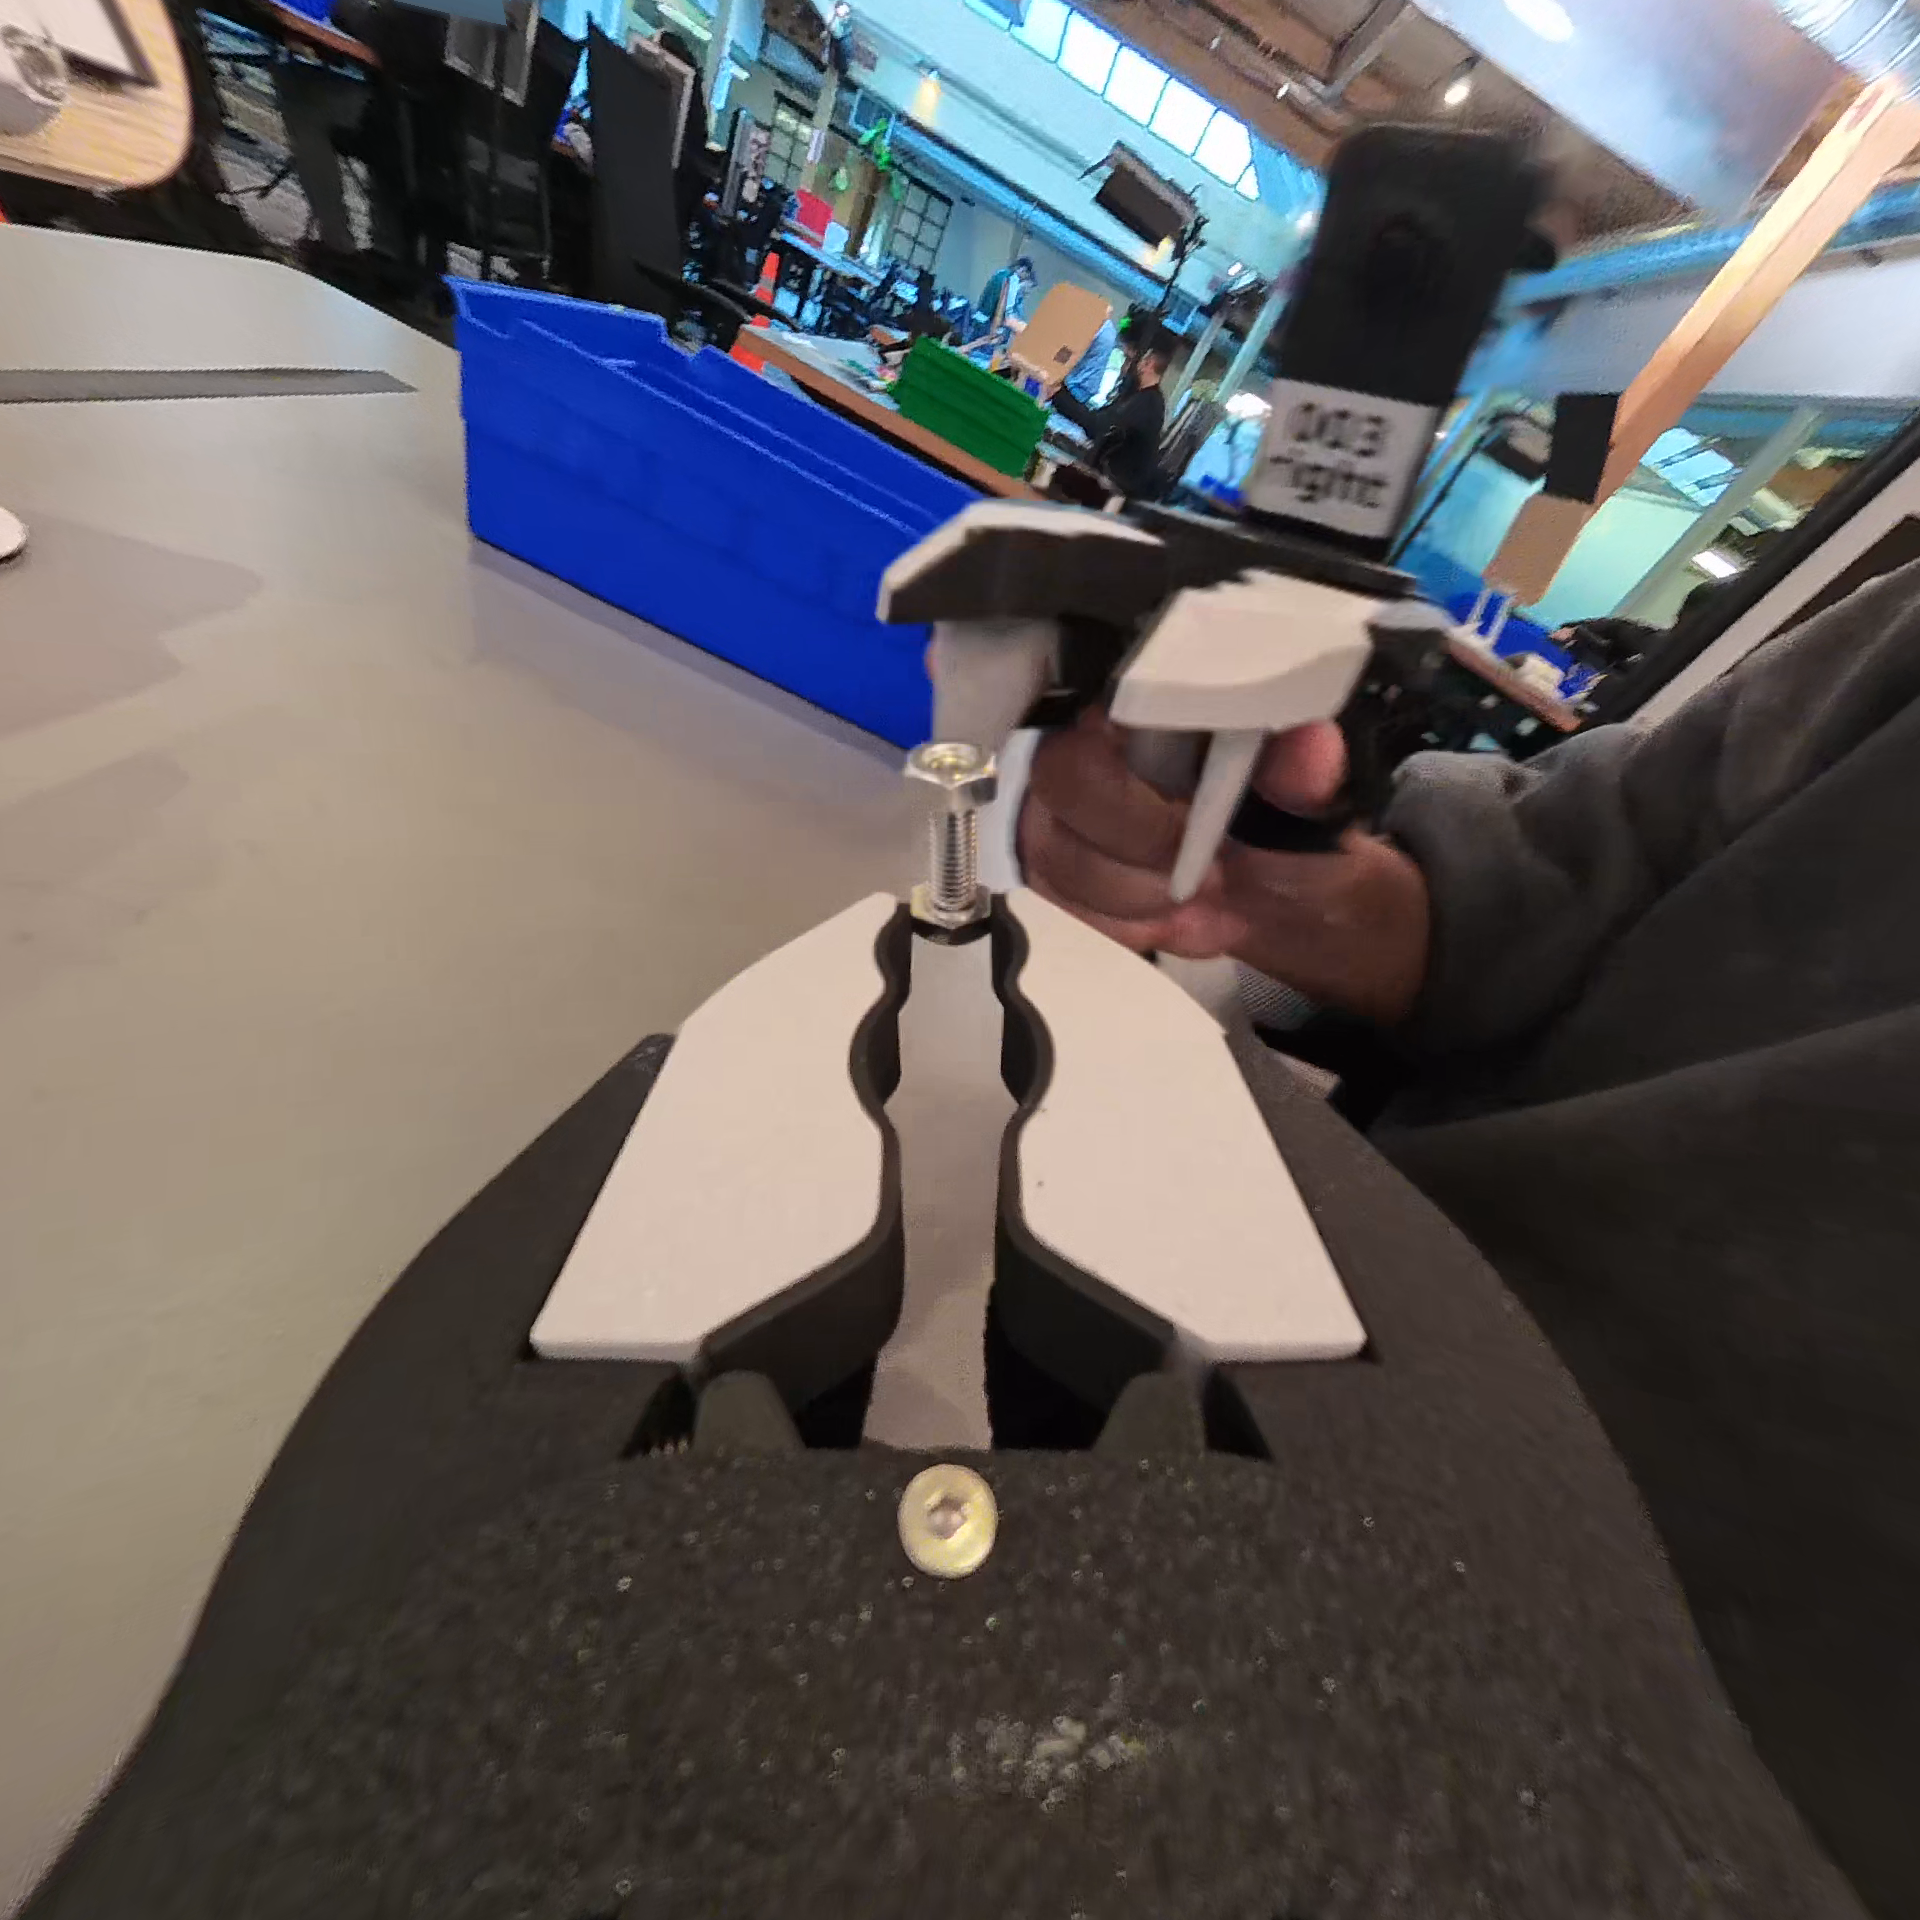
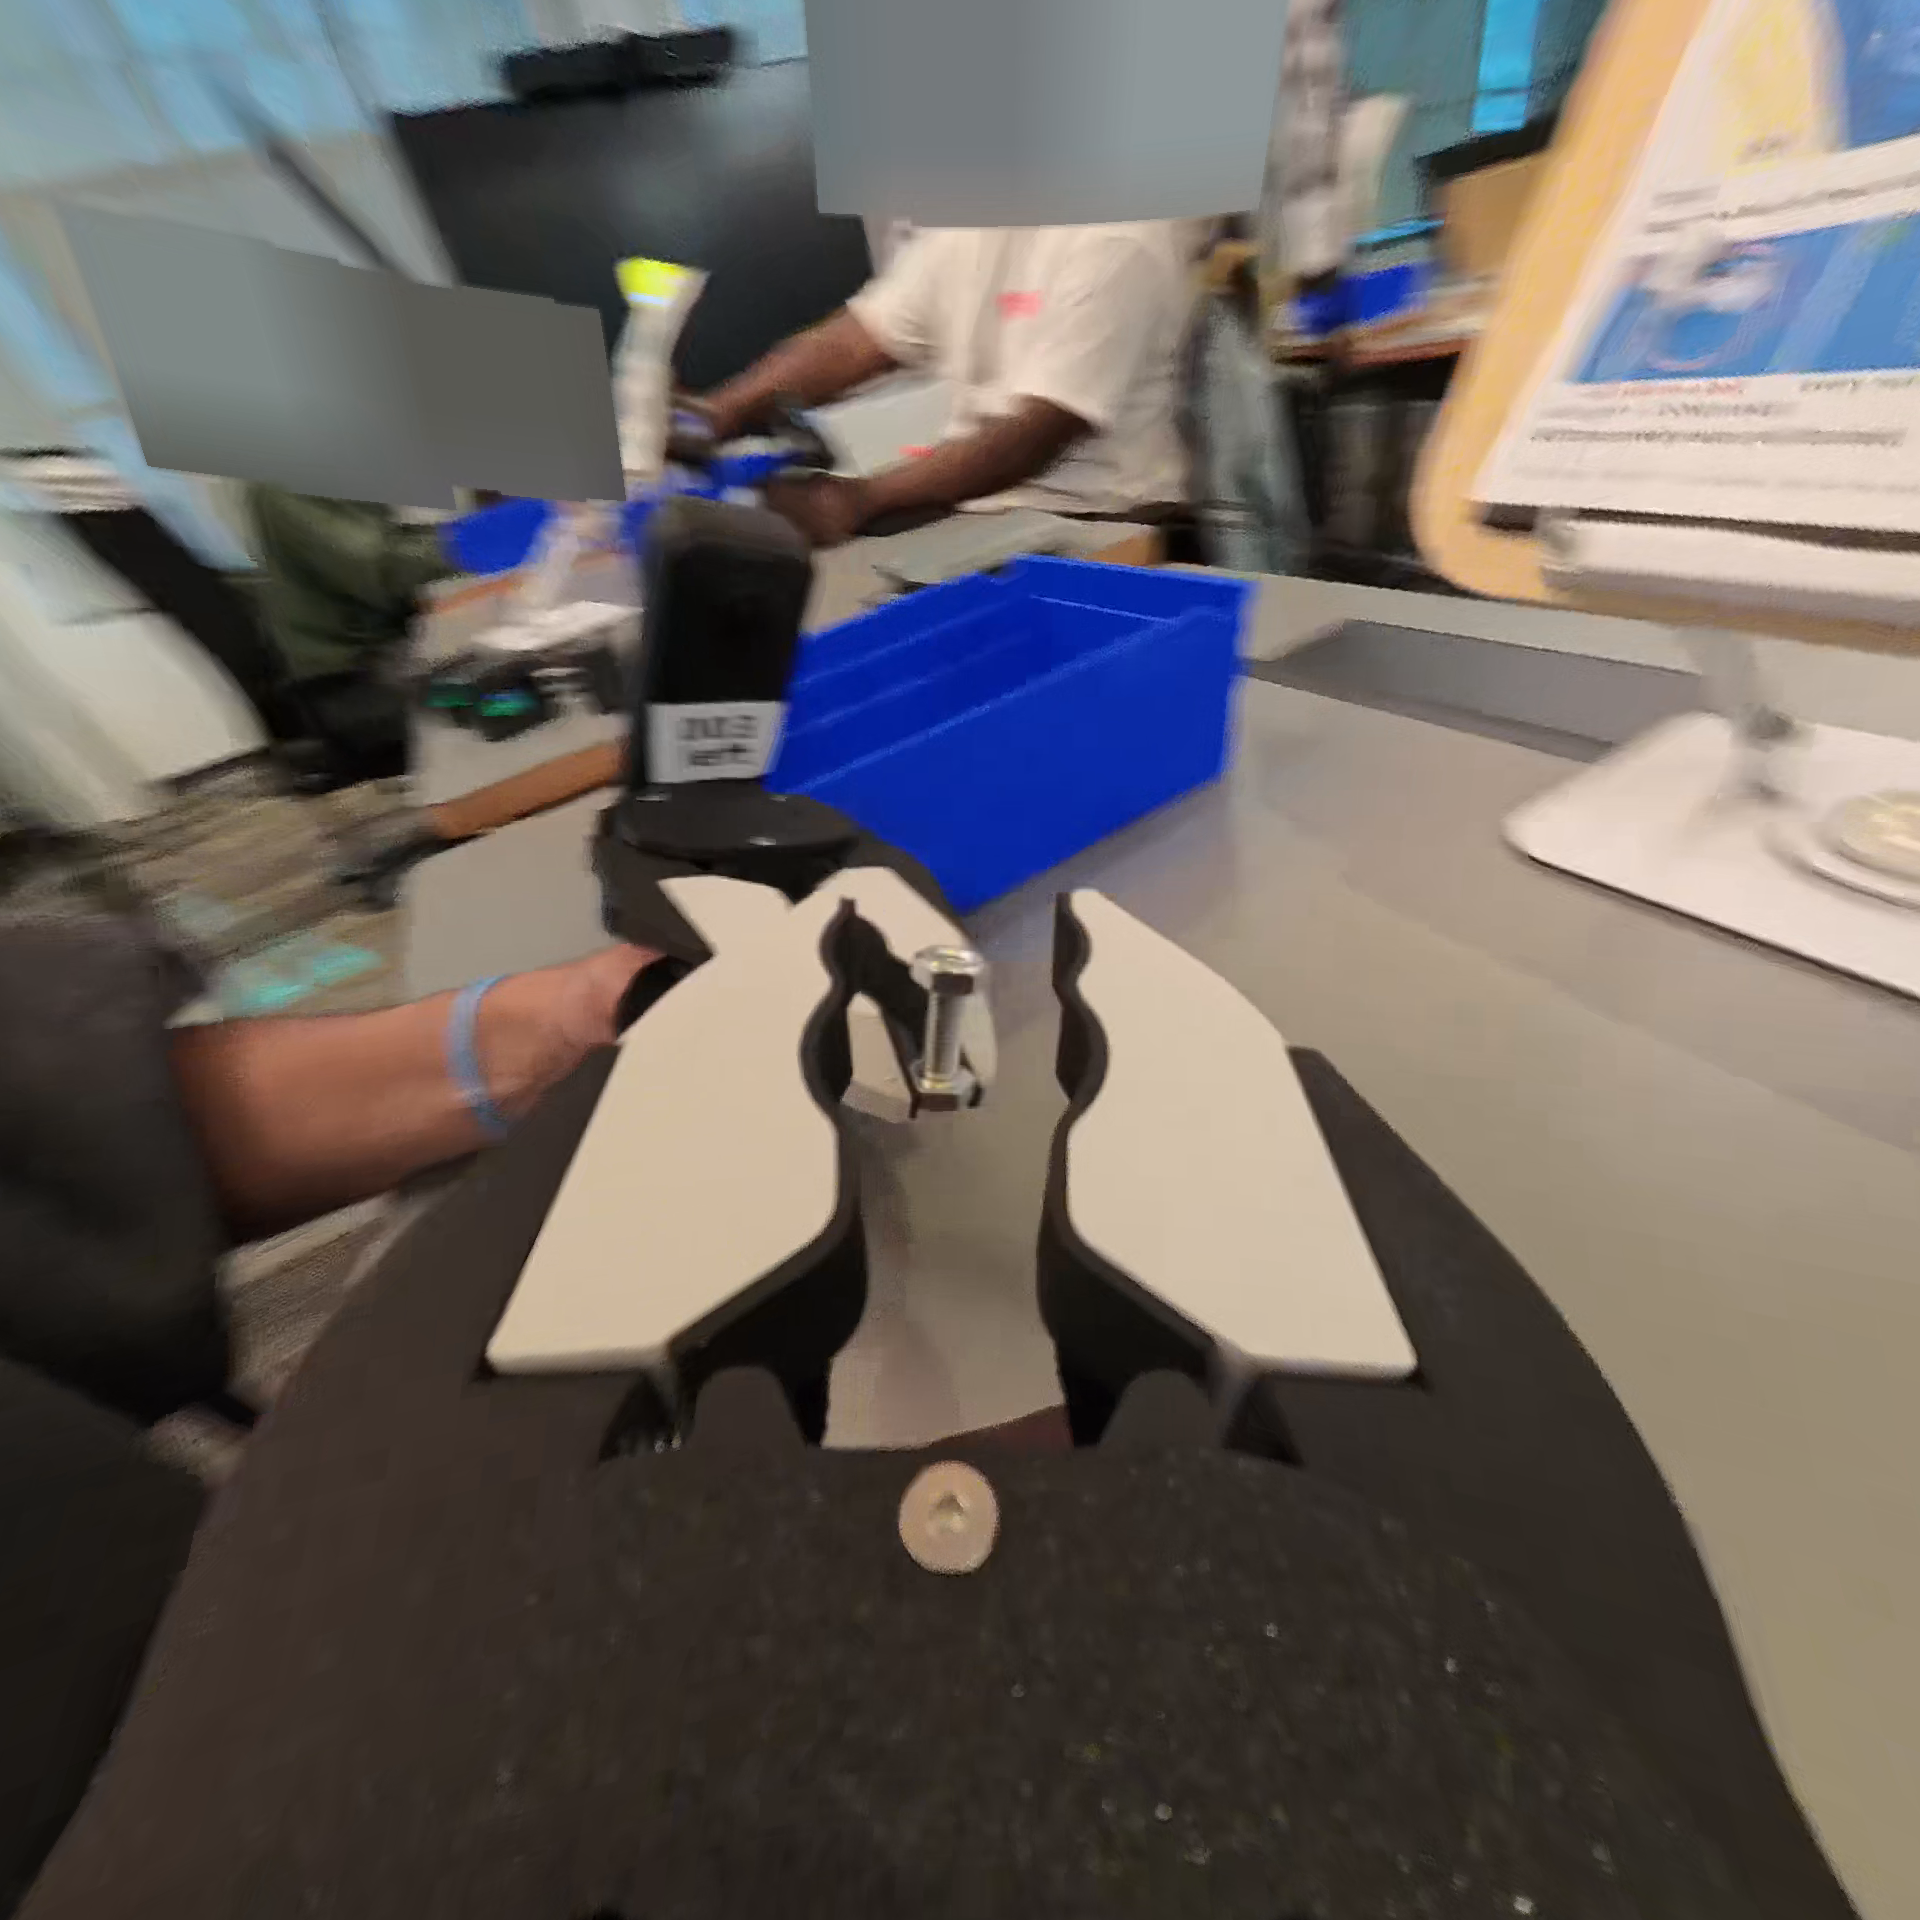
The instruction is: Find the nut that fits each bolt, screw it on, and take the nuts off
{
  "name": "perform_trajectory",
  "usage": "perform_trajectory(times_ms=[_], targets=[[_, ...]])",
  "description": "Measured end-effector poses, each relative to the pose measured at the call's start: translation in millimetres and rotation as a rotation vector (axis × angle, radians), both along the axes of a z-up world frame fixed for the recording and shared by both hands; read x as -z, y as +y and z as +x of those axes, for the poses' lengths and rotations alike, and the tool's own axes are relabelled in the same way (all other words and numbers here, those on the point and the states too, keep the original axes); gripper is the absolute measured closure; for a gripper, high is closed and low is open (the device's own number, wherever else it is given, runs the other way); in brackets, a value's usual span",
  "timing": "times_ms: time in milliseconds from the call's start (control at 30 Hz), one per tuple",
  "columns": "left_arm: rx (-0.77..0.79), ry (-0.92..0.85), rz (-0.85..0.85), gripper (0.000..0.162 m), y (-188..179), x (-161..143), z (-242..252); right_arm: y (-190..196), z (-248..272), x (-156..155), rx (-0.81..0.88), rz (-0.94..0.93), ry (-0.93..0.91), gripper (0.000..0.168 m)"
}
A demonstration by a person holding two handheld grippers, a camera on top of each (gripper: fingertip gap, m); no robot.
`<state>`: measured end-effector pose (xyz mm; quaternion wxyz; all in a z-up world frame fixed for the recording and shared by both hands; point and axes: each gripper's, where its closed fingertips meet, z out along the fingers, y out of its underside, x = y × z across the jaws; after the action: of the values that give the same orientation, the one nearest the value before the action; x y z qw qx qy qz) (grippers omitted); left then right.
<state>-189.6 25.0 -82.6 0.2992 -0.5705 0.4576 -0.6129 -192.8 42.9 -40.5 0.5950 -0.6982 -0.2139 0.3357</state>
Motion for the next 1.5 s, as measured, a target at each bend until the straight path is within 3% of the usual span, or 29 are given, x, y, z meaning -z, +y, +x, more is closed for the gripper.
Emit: perform_trajectory(times_ms=[167, 267, 400, 433, 567, 767, 867, 1000, 1133, 1200, 1367, 1500], targets=[[0.138, -0.086, -0.065, 0.148, -20, -16, -5, -26, -5, -4, -0.678, -0.181, 0.237, 0.129], [0.181, -0.079, -0.047, 0.148, -29, -15, -6, -24, -5, -6, -0.832, -0.242, 0.312, 0.133], [0.195, -0.054, -0.034, 0.148, -33, -10, -3, -41, -16, 3, -1.032, -0.330, 0.271, 0.141], [0.199, -0.048, -0.031, 0.148, -34, -9, -3, -41, -19, 7, -1.029, -0.331, 0.241, 0.151], [0.133, -0.045, -0.030, 0.148, -21, -8, -3, -25, -20, 8, -0.867, -0.250, 0.227, 0.152], [-0.074, 0.032, 0.066, 0.148, 9, 4, 2, 10, -14, 22, -0.247, -0.104, 0.046, 0.153], [-0.097, 0.078, 0.104, 0.148, 12, 12, 3, 17, -9, 30, 0.085, -0.113, -0.009, 0.152], [-0.058, 0.080, 0.105, 0.148, 3, 14, 6, 9, -8, 32, 0.263, -0.111, -0.053, 0.152], [0.005, 0.043, 0.038, 0.148, -3, 7, 3, 0, -2, 6, 0.138, 0.008, -0.010, 0.129], [0.033, -0.007, 0.005, 0.148, -6, -2, 1, -6, -1, -3, -0.067, 0.037, 0.029, 0.134], [0.132, -0.086, -0.062, 0.148, -19, -16, -5, -24, -4, -2, -0.643, -0.219, 0.248, 0.126], [0.162, -0.058, -0.047, 0.148, -25, -11, -4, -22, -12, 6, -0.791, -0.275, 0.284, 0.134]])
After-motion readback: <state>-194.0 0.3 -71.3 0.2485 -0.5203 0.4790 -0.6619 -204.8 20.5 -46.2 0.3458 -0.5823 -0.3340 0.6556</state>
